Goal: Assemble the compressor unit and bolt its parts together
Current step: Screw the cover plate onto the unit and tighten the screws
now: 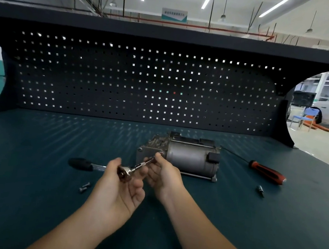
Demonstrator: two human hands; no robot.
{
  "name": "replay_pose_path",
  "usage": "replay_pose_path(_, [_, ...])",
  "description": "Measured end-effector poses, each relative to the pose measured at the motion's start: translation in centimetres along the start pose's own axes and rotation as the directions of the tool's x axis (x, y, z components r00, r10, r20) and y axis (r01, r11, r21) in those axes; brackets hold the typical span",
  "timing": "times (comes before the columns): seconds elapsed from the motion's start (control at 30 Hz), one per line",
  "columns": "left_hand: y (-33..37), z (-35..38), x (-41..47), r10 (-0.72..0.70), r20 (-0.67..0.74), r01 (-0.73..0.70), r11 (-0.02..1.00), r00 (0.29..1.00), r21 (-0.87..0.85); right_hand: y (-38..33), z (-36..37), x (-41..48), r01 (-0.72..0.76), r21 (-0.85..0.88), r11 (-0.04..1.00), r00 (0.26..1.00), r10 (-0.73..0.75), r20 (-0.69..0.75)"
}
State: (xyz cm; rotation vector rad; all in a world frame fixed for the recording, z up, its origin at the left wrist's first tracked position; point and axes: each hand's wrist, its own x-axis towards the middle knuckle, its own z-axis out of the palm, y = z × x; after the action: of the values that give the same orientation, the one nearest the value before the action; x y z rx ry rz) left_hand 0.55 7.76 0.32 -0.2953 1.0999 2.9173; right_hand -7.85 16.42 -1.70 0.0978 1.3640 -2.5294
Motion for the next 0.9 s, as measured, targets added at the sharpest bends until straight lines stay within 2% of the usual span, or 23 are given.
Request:
replay_pose_path(0.07, [0.2, 0.1, 0.0, 0.033, 0.004, -0.033, 0.997, 0.999, 0.075, -0.1, -0.4, 0.0, 0.006, -0.048, 0.999, 0.999, -0.004, 0.038])
replay_pose_path(0.13, [0.3, 0.1, 0.3, 0.164, 0.011, -0.157, 0.923, 0.986, 0.351, -0.2, -0.9, 0.0, 0.021, -0.111, 0.994, 0.997, -0.013, 0.07])
replay_pose_path(0.2, [0.5, 0.0, 0.6, 0.292, 0.087, -0.28, 0.725, 0.953, 0.629, -0.1, -1.1, 0.0, 0.027, -0.16, 0.987, 0.997, -0.016, 0.074])
replay_pose_path(0.3, [0.6, -0.2, 0.7, 0.371, 0.261, -0.414, 0.429, 0.891, 0.803, 0.3, -1.2, -0.1, 0.03, -0.199, 0.979, 0.999, -0.023, 0.041])
replay_pose_path(0.4, [0.1, -0.7, 0.6, 0.353, 0.421, -0.493, 0.142, 0.835, 0.859, 0.4, -1.1, 0.0, 0.034, -0.179, 0.983, 0.999, -0.033, 0.008])
replay_pose_path(0.47, [0.0, -1.0, 0.5, 0.325, 0.478, -0.496, -0.03, 0.816, 0.868, 0.4, -1.0, -0.1, 0.038, -0.148, 0.988, 0.999, -0.039, -0.007])
replay_pose_path(0.53, [-0.1, -1.0, 0.4, 0.32, 0.508, -0.458, -0.223, 0.8, 0.861, 0.4, -0.9, -0.2, 0.022, -0.115, 0.993, 1.0, -0.023, -0.004])
replay_pose_path(0.6, [-0.4, -1.0, 0.4, 0.309, 0.569, -0.368, -0.516, 0.762, 0.774, 0.2, -0.9, -0.4, -0.02, -0.059, 0.998, 1.0, 0.021, 0.018])
replay_pose_path(0.63, [-0.6, -0.9, 0.4, 0.284, 0.597, -0.325, -0.627, 0.75, 0.708, 0.1, -0.9, -0.6, -0.049, -0.032, 0.998, 0.998, 0.05, 0.026])
replay_pose_path(0.67, [-0.7, -0.9, 0.4, 0.257, 0.609, -0.3, -0.688, 0.751, 0.661, 0.0, -0.9, -0.7, -0.077, -0.007, 0.997, 0.996, 0.078, 0.033])
replay_pose_path(0.73, [-0.6, -1.1, 0.6, 0.231, 0.622, -0.318, -0.698, 0.748, 0.641, -0.1, -0.9, -0.8, -0.116, 0.028, 0.993, 0.992, 0.114, 0.051])
replay_pose_path(0.77, [-0.6, -1.4, 0.9, 0.233, 0.611, -0.348, -0.647, 0.757, 0.679, -0.1, -0.8, -0.8, -0.119, 0.021, 0.993, 0.991, 0.117, 0.058])
replay_pose_path(0.8, [-0.6, -1.8, 1.0, 0.238, 0.574, -0.382, -0.545, 0.783, 0.746, 0.0, -0.8, -0.7, -0.11, -0.007, 0.994, 0.992, 0.11, 0.061])
replay_pose_path(0.83, [-0.7, -2.0, 1.1, 0.233, 0.5, -0.406, -0.356, 0.834, 0.842, 0.2, -0.9, -0.6, -0.092, -0.044, 0.995, 0.994, 0.095, 0.056])
replay_pose_path(0.9, [-1.2, -2.2, 1.2, 0.177, 0.283, -0.316, 0.196, 0.943, 0.928, 0.5, -1.0, -0.3, -0.052, -0.109, 0.993, 0.998, 0.055, 0.033])
